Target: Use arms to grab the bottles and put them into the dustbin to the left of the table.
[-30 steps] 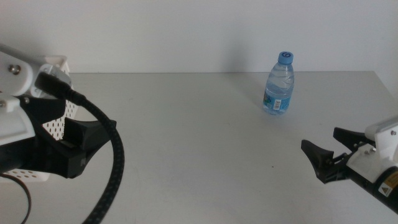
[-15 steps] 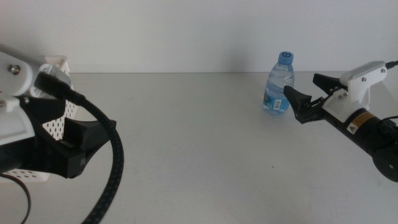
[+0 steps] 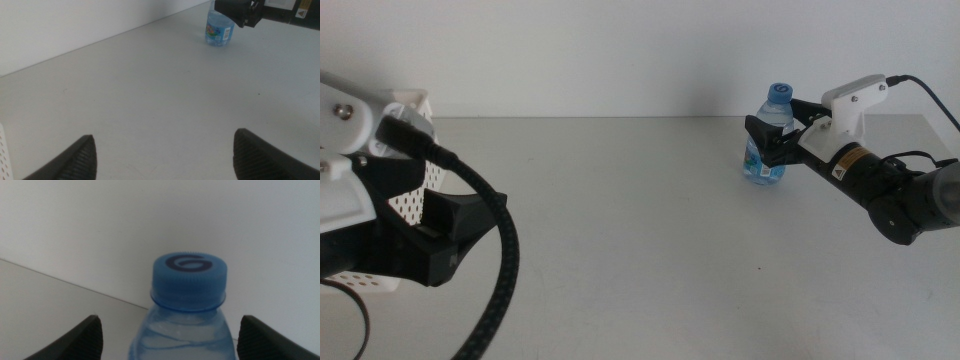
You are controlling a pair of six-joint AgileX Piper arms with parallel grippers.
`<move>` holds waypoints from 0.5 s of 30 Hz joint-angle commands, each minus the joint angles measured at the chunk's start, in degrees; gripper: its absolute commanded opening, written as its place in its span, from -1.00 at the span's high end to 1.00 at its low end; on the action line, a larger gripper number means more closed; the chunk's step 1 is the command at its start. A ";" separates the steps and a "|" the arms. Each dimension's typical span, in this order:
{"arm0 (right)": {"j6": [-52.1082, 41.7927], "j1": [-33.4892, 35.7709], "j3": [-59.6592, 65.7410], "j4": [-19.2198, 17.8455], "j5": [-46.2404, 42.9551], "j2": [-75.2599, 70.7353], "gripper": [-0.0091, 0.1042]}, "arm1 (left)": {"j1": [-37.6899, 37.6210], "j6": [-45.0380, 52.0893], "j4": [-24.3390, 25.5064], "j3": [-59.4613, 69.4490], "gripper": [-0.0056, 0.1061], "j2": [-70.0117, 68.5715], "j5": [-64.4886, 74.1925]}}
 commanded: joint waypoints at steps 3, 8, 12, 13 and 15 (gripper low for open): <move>-0.09 0.09 -4.79 3.98 -1.43 0.38 -0.82 | -0.44 -0.24 -0.22 -1.64 -0.78 -0.01 -4.06; -0.14 0.57 -6.21 6.29 0.62 2.46 -0.68 | -0.44 -0.24 -0.22 -1.64 -0.78 -0.01 -4.06; -1.40 1.66 -6.21 5.22 2.29 2.46 0.11 | -0.44 -0.24 -0.22 -1.64 -0.78 -0.01 -4.06; -1.32 1.95 -6.21 4.04 2.29 2.17 0.44 | -0.44 -0.24 -0.22 -1.64 -0.78 -0.01 -4.06; 0.22 3.09 -6.21 0.99 2.09 1.06 0.87 | -0.44 -0.24 -0.22 -1.64 -0.78 -0.01 -4.06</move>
